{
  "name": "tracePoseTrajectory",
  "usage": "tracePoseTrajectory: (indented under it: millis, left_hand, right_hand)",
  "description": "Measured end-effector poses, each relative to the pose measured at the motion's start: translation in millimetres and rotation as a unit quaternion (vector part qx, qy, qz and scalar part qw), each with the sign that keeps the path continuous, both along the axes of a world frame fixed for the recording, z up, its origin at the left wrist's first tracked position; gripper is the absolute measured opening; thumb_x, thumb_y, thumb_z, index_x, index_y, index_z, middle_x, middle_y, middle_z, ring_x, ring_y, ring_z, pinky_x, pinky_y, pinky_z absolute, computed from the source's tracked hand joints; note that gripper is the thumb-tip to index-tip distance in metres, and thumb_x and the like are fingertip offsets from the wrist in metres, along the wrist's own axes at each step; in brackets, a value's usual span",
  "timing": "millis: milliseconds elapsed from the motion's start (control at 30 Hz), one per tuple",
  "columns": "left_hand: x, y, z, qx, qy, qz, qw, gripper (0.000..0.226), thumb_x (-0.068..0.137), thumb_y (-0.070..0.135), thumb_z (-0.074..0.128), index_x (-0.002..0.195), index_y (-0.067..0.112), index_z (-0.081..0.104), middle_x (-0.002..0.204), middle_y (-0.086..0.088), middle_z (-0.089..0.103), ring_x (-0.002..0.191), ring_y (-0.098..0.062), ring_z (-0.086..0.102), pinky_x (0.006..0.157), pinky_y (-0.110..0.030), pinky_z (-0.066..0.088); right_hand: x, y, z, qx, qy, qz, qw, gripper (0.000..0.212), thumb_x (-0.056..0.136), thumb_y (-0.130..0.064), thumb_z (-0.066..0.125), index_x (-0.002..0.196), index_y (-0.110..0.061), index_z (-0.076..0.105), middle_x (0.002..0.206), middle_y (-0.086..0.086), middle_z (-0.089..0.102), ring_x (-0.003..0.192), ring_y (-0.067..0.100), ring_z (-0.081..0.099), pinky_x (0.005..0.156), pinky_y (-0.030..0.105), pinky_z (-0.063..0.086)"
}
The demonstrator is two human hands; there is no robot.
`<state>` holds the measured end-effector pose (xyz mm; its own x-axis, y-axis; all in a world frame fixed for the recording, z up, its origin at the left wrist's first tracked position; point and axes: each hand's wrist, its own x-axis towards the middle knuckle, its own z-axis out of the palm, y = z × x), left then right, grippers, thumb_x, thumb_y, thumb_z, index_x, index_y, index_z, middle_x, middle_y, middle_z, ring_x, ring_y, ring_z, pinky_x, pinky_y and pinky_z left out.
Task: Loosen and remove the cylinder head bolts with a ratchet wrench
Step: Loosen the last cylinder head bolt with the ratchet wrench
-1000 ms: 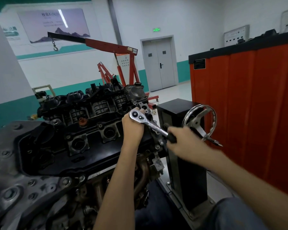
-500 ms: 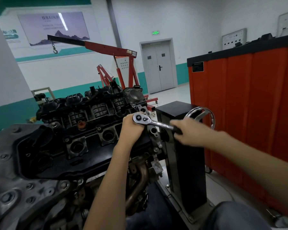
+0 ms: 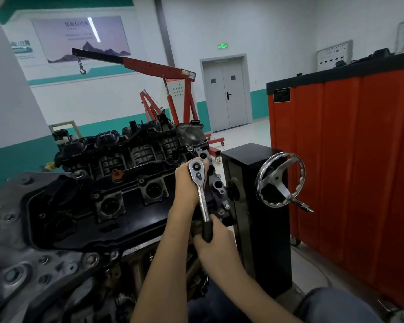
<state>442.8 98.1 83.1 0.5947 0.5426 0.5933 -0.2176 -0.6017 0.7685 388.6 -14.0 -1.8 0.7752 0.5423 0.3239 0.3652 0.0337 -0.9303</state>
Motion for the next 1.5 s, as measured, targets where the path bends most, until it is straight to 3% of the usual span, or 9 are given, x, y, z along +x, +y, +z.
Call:
tracePoseTrajectory:
  millis: [167, 400, 633, 767, 933, 1200, 1300, 1400, 1500]
  left_hand:
    - [-8.3, 7.9, 1.7, 0.045, 0.035, -0.053, 0.997, 0.061, 0.09, 0.001, 0.056, 0.039, 0.031, 0.038, 0.041, 0.01, 0.034, 0.046, -0.004, 0.027, 0.051, -0.019, 0.026]
    - [-10.9, 11.8, 2.6, 0.066, 0.035, -0.037, 0.997, 0.05, 0.085, -0.006, 0.049, 0.051, 0.03, 0.05, 0.046, 0.017, 0.05, 0.046, 0.001, 0.04, 0.05, -0.012, 0.029]
    - [0.7, 1.8, -6.1, 0.017, -0.006, -0.023, 1.0, 0.059, 0.087, -0.004, 0.053, 0.041, 0.031, 0.04, 0.042, 0.009, 0.033, 0.048, -0.006, 0.024, 0.054, -0.028, 0.023]
    - [-1.6, 0.5, 0.1, 0.037, -0.007, 0.0, 0.999, 0.057, 0.087, 0.0, 0.055, 0.051, 0.029, 0.021, 0.044, 0.006, 0.023, 0.052, -0.01, 0.017, 0.055, -0.029, 0.02]
    - [-10.2, 11.1, 0.8, 0.049, 0.034, -0.06, 0.996, 0.055, 0.091, 0.004, 0.057, 0.051, 0.026, 0.026, 0.043, 0.01, 0.027, 0.046, -0.005, 0.024, 0.048, -0.016, 0.023]
    - [-11.8, 9.6, 4.4, 0.07, 0.047, -0.04, 0.996, 0.041, 0.086, -0.004, 0.049, 0.055, 0.023, 0.049, 0.045, 0.015, 0.049, 0.046, 0.002, 0.04, 0.049, -0.012, 0.03]
    - [-7.9, 14.0, -1.4, 0.015, 0.008, -0.028, 0.999, 0.051, 0.089, -0.005, 0.049, 0.051, 0.029, 0.055, 0.051, 0.017, 0.056, 0.052, 0.003, 0.045, 0.053, -0.011, 0.034]
    - [-3.6, 6.8, -7.8, -0.001, -0.001, -0.04, 0.999, 0.057, 0.089, -0.003, 0.054, 0.048, 0.037, 0.058, 0.048, 0.018, 0.054, 0.052, 0.001, 0.043, 0.056, -0.018, 0.038]
    - [-1.2, 1.8, -5.4, 0.017, 0.004, -0.031, 0.999, 0.06, 0.086, -0.005, 0.054, 0.041, 0.033, 0.047, 0.041, 0.012, 0.04, 0.049, -0.004, 0.032, 0.053, -0.024, 0.03]
  right_hand:
    - [54.4, -41.3, 24.3, -0.153, -0.136, 0.021, 0.979, 0.013, 0.081, -0.005, 0.058, 0.082, -0.018, 0.055, 0.068, 0.001, 0.056, 0.053, 0.007, 0.051, 0.047, 0.024, 0.043]
    - [132.0, -66.9, 109.9, -0.369, -0.481, -0.065, 0.793, 0.012, 0.09, -0.02, 0.054, 0.101, -0.018, 0.048, 0.067, -0.007, 0.044, 0.062, 0.015, 0.051, 0.055, 0.022, 0.035]
    - [40.1, -38.2, 11.5, -0.11, -0.101, -0.021, 0.989, 0.011, 0.083, -0.009, 0.059, 0.091, -0.01, 0.052, 0.072, 0.013, 0.058, 0.057, 0.018, 0.055, 0.053, 0.036, 0.048]
    - [-7.1, 12.8, -2.3, 0.003, -0.013, -0.027, 1.0, 0.011, 0.083, -0.011, 0.055, 0.084, -0.021, 0.051, 0.075, 0.002, 0.056, 0.059, 0.004, 0.053, 0.047, 0.012, 0.039]
    - [34.1, -19.7, 6.2, -0.094, -0.094, 0.016, 0.991, 0.014, 0.08, -0.006, 0.056, 0.081, -0.019, 0.052, 0.066, -0.001, 0.053, 0.048, 0.002, 0.045, 0.044, 0.016, 0.037]
    - [145.0, -65.0, 118.6, -0.38, -0.495, -0.039, 0.781, 0.009, 0.091, -0.017, 0.053, 0.098, -0.018, 0.048, 0.064, -0.009, 0.046, 0.053, 0.001, 0.045, 0.044, 0.014, 0.028]
    - [126.0, -62.4, 91.8, -0.348, -0.441, -0.07, 0.824, 0.014, 0.089, -0.018, 0.056, 0.091, -0.023, 0.043, 0.069, -0.006, 0.047, 0.056, 0.004, 0.046, 0.046, 0.014, 0.029]
    - [79.3, -55.8, 33.1, -0.211, -0.204, -0.032, 0.955, 0.015, 0.085, -0.01, 0.059, 0.084, -0.019, 0.046, 0.072, 0.001, 0.053, 0.055, 0.01, 0.052, 0.045, 0.02, 0.039]
    - [26.0, -20.4, 2.0, -0.052, -0.055, -0.021, 0.997, 0.011, 0.081, -0.003, 0.056, 0.084, -0.013, 0.052, 0.065, 0.007, 0.053, 0.047, 0.007, 0.046, 0.043, 0.021, 0.038]
